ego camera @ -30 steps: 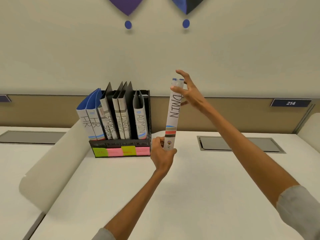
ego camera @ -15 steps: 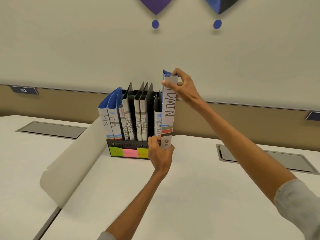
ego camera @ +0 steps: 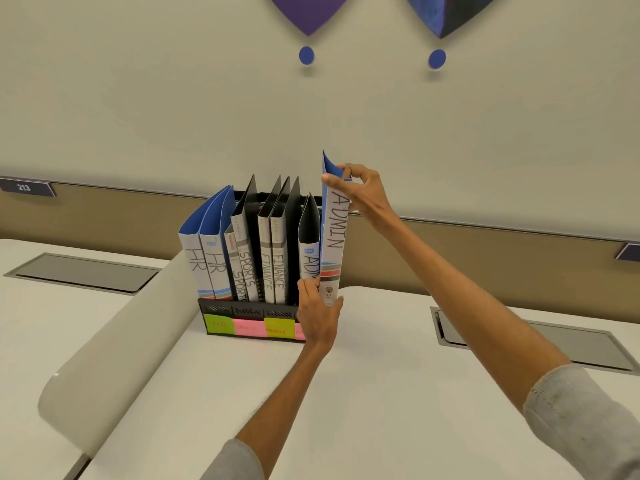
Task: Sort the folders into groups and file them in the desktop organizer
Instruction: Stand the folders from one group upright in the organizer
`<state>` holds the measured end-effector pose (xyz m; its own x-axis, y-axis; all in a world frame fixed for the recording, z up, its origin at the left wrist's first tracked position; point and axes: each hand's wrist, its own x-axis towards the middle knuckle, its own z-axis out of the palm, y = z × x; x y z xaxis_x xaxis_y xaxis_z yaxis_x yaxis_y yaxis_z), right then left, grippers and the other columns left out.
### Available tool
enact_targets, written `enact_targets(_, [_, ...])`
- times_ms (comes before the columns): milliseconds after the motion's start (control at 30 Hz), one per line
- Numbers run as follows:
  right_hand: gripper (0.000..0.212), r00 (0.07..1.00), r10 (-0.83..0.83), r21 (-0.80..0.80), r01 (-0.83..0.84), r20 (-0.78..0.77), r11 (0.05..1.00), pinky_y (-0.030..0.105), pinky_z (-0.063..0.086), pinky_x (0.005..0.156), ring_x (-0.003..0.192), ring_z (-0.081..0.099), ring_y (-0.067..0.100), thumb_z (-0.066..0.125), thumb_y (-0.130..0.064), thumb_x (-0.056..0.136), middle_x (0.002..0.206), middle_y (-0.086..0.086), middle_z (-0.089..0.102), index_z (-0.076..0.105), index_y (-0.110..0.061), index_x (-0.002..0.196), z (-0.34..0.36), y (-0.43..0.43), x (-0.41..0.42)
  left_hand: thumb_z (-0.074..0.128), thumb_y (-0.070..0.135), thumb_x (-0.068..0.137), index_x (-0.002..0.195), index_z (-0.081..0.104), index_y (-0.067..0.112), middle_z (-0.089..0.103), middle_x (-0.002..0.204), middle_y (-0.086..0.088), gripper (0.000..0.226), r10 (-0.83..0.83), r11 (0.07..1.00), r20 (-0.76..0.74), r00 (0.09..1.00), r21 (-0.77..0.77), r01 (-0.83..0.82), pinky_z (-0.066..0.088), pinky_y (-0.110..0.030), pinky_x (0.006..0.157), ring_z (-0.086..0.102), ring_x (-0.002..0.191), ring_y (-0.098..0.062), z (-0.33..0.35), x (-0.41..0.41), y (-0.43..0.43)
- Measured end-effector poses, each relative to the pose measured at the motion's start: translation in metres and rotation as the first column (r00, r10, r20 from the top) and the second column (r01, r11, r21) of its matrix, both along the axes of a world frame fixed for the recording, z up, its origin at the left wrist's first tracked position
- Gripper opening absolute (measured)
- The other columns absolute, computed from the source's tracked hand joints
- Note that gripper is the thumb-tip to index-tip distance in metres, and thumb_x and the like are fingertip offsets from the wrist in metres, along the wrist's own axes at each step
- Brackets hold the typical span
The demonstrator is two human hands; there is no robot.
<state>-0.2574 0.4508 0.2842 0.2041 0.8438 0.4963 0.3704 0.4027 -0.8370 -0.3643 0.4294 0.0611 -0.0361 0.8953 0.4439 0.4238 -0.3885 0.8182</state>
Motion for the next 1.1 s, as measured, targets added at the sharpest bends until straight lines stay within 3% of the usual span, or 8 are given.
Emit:
enact_targets(100, [0.038, 1.0, -0.006, -0.027, 0.006, -0.011, 1.0, 0.021, 0.053, 0.058, 0.083, 0.067, 0.016, 0.074, -0.031, 0.082, 0.123, 0.001, 0.06, 0.053, 0.0, 0.074, -0.015, 0.013, 0.004, 0.088, 0.032, 0.065, 0.114, 0.045, 0.012, 0.052, 0.113, -0.003, 0.068, -0.015, 0.999, -0.075, 0.997, -0.049, 0.011, 0.057, -0.039, 0.079, 0.056, 0.104, -0.022, -0.009, 0.001, 0.008])
enact_targets(300, [0.034, 0.993, -0.067, -0.016, 0.065, -0.099, 0.998, 0.021, 0.049, 0.061, 0.072, 0.065, 0.012, 0.071, -0.04, 0.074, 0.102, -0.012, 0.065, 0.058, -0.009, 0.075, -0.027, 0.028, 0.01, 0.072, 0.07, 0.064, 0.115, 0.045, 0.01, 0.049, 0.113, -0.004, 0.083, 0.092, 0.995, -0.174, 0.98, -0.023, -0.098, 0.056, -0.04, 0.07, 0.047, 0.109, -0.02, -0.03, -0.01, 0.017])
enact_targets(400, [0.033, 0.994, -0.072, 0.001, 0.072, -0.083, 0.997, 0.019, 0.049, 0.059, 0.067, 0.065, 0.01, 0.069, -0.04, 0.076, 0.09, -0.014, 0.066, 0.058, -0.009, 0.077, -0.028, 0.033, 0.006, 0.063, 0.079, 0.065, 0.12, 0.042, 0.008, 0.05, 0.118, -0.008, 0.092, 0.114, 0.993, -0.25, 0.961, -0.001, -0.118, 0.048, -0.047, 0.095, 0.047, 0.113, -0.025, -0.048, -0.016, 0.023])
enact_targets(500, [0.035, 0.994, -0.082, 0.0, 0.082, -0.074, 0.997, 0.017, 0.049, 0.058, 0.066, 0.065, 0.009, 0.068, -0.042, 0.077, 0.088, -0.016, 0.066, 0.058, -0.008, 0.079, -0.031, 0.038, 0.005, 0.064, 0.079, 0.064, 0.127, 0.04, 0.005, 0.052, 0.123, -0.011, 0.101, 0.095, 0.987, -0.323, 0.942, -0.096, -0.132, 0.025, -0.052, 0.113, 0.045, 0.122, -0.028, -0.057, -0.018, 0.023])
enact_targets(567, [0.034, 0.994, -0.082, -0.001, 0.082, -0.071, 0.997, 0.018, 0.049, 0.058, 0.067, 0.066, 0.012, 0.067, -0.043, 0.078, 0.086, -0.012, 0.066, 0.058, -0.011, 0.077, -0.031, 0.04, 0.007, 0.064, 0.079, 0.063, 0.128, 0.039, 0.004, 0.054, 0.121, -0.012, 0.103, 0.083, 0.988, -0.346, 0.935, -0.096, -0.123, 0.033, -0.047, 0.109, 0.049, 0.119, -0.029, -0.055, -0.02, 0.025])
enact_targets(733, [0.028, 0.99, -0.104, 0.033, 0.108, -0.096, 0.994, 0.023, 0.05, 0.059, 0.067, 0.066, 0.018, 0.067, -0.043, 0.079, 0.077, 0.0, 0.066, 0.058, -0.018, 0.074, -0.039, 0.038, 0.013, 0.064, 0.077, 0.066, 0.127, 0.036, 0.005, 0.057, 0.114, -0.011, 0.098, 0.067, 0.987, -0.386, 0.92, -0.11, -0.118, 0.054, -0.039, 0.073, 0.056, 0.105, -0.026, -0.044, -0.024, 0.031])
enact_targets(933, [0.022, 0.984, -0.132, 0.059, 0.139, -0.117, 0.988, 0.028, 0.049, 0.064, 0.07, 0.063, 0.021, 0.066, -0.039, 0.082, 0.079, 0.003, 0.062, 0.057, -0.023, 0.072, -0.045, 0.039, 0.018, 0.055, 0.088, 0.055, 0.119, 0.04, 0.007, 0.051, 0.116, -0.013, 0.104, 0.115, 0.98, -0.417, 0.902, -0.102, -0.172, 0.057, -0.037, 0.061, 0.061, 0.098, -0.028, -0.037, -0.02, 0.04])
enact_targets(1100, [0.024, 0.988, -0.13, 0.075, 0.137, -0.089, 0.988, 0.029, 0.049, 0.065, 0.072, 0.064, 0.024, 0.065, -0.043, 0.081, 0.08, 0.004, 0.063, 0.057, -0.022, 0.074, -0.046, 0.044, 0.013, 0.056, 0.087, 0.06, 0.128, 0.037, 0.011, 0.055, 0.114, -0.008, 0.103, 0.076, 0.986, -0.465, 0.882, -0.095, -0.135, 0.057, -0.038, 0.071, 0.059, 0.106, -0.025, -0.039, -0.028, 0.047])
